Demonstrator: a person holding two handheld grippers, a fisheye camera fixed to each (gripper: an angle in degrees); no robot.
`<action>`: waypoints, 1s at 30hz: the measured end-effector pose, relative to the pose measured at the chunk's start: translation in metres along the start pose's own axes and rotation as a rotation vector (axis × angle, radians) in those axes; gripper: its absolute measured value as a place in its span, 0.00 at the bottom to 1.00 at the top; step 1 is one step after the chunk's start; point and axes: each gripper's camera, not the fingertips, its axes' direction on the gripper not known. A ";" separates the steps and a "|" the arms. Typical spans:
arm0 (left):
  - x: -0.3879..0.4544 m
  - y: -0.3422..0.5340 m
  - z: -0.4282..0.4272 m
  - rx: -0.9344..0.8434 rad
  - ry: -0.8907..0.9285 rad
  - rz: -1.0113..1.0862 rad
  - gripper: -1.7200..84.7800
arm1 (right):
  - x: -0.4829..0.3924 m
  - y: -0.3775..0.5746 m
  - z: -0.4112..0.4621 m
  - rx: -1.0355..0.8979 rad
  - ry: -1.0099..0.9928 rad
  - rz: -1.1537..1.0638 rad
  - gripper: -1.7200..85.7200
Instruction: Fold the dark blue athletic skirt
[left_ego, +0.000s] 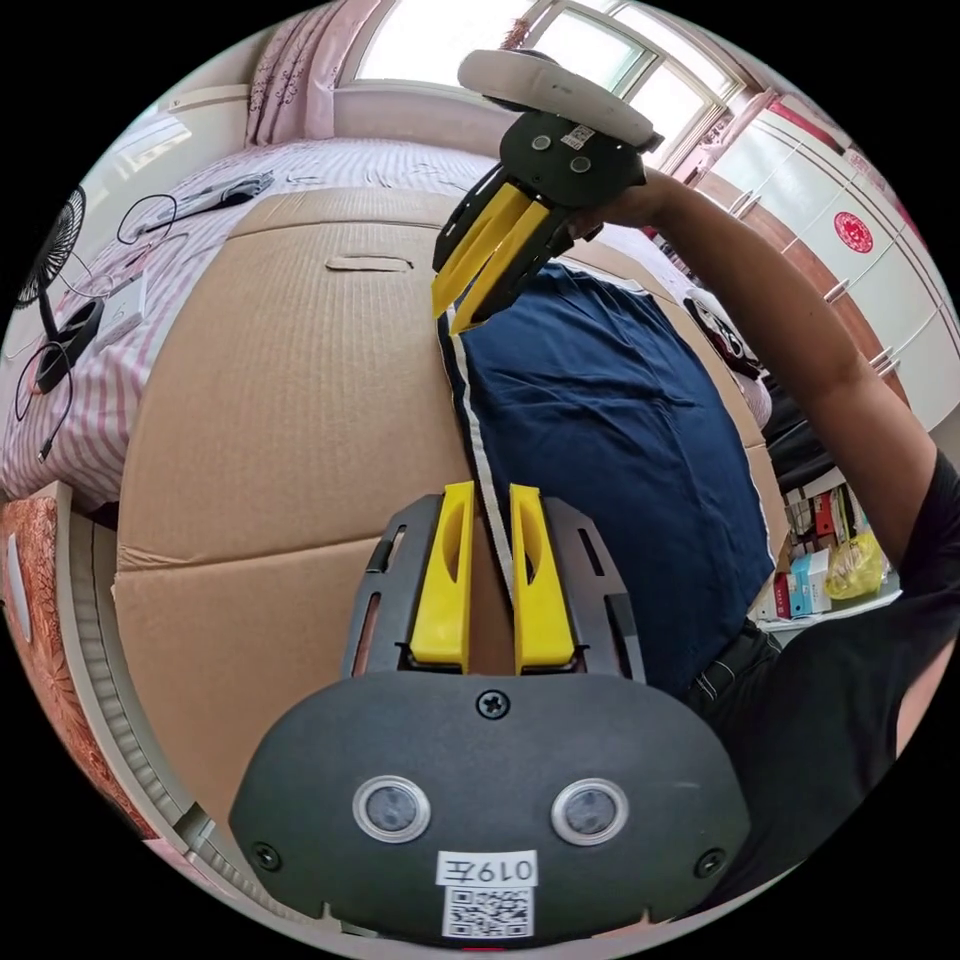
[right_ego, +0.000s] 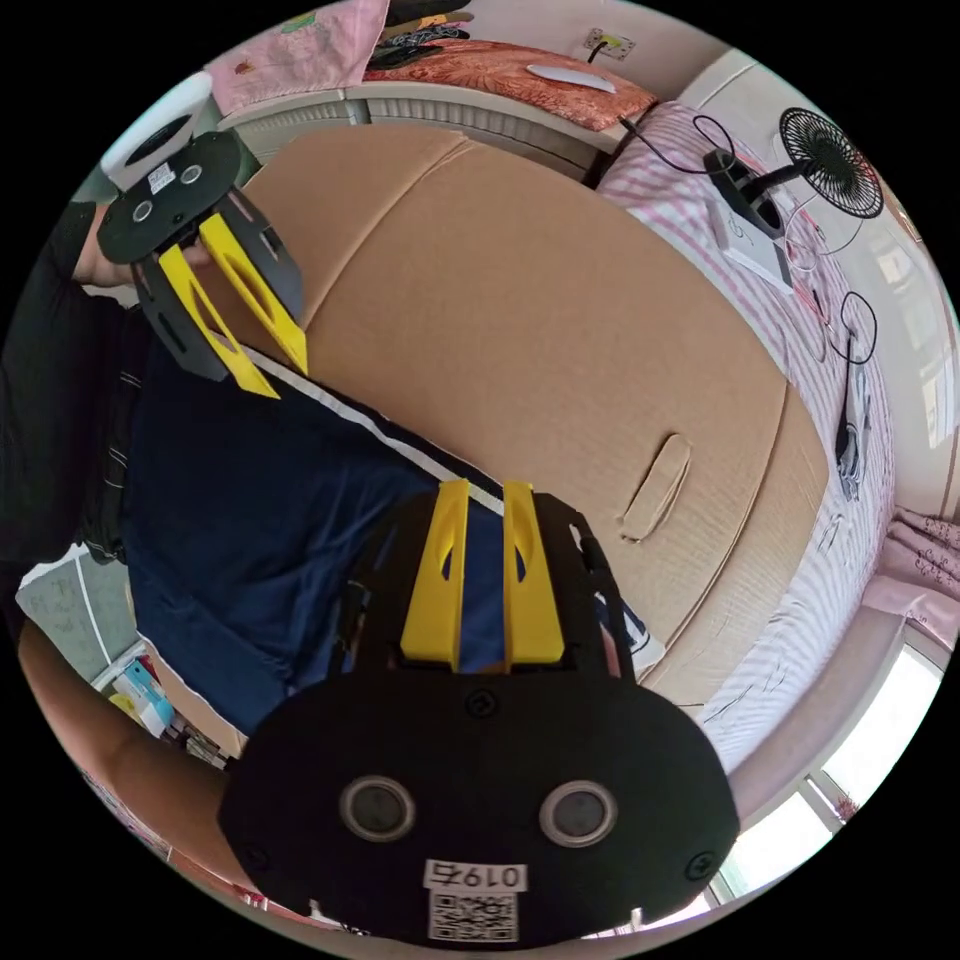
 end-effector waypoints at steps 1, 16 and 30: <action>0.002 0.000 0.009 -0.006 -0.001 0.016 0.05 | 0.003 -0.006 -0.001 -0.008 -0.001 -0.010 0.09; 0.007 -0.008 0.088 0.044 -0.076 0.070 0.05 | -0.003 0.026 -0.069 0.409 0.102 0.349 0.06; -0.092 -0.273 0.241 0.086 0.190 0.041 0.10 | -0.104 -0.007 -0.050 0.572 0.109 0.706 0.12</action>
